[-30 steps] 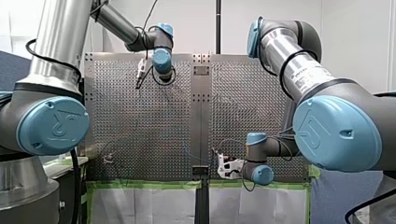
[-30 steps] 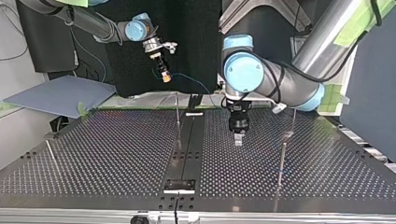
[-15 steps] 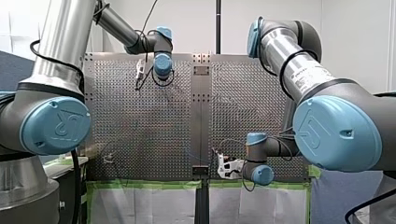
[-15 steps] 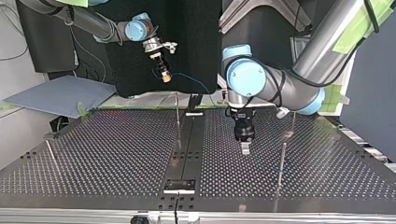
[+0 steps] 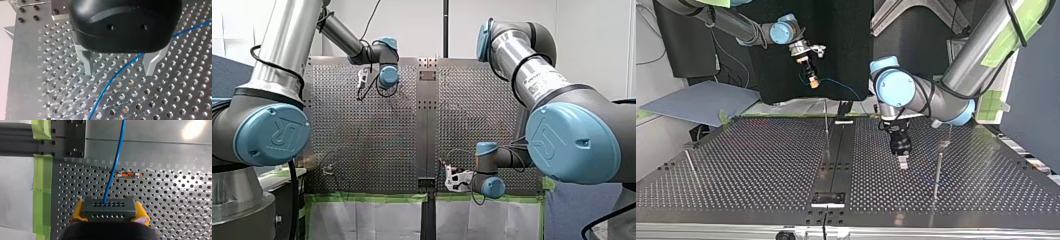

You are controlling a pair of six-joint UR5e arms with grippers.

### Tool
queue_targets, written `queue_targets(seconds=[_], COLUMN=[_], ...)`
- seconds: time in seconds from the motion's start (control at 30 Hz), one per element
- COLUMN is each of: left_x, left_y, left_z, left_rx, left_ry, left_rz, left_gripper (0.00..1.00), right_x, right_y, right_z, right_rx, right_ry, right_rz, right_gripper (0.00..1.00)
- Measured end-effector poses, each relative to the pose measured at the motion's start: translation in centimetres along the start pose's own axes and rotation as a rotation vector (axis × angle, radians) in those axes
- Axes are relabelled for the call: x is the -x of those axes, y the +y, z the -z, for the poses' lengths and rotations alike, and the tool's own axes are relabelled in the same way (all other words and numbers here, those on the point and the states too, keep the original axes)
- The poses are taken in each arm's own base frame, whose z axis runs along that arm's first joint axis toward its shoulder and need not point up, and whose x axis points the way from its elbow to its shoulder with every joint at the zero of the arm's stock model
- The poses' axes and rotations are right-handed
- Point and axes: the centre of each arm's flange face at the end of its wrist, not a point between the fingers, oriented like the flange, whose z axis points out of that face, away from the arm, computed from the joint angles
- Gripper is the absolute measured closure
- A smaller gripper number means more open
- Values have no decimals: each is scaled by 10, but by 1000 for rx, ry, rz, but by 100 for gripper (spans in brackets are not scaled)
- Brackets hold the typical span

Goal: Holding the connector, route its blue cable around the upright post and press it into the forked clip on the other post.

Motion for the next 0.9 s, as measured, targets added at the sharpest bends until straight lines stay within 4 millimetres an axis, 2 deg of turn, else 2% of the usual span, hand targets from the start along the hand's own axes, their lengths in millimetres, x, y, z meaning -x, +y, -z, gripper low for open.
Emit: queue_targets(seconds=[0.33, 0.73, 0.9], left_x=[-15, -17, -25], left_y=[-8, 1, -4], left_z=[-6, -18, -19], left_rx=[-2, 43, 32], left_ry=[1, -10, 0], left_rz=[-17, -5, -17], left_gripper=[0, 0, 0], right_x=[0, 0, 0], right_y=[0, 0, 0], right_z=[0, 0, 0], right_rx=[0, 0, 0], right_ry=[2, 3, 4], right_rz=[1, 1, 1], right_gripper=[100, 100, 100])
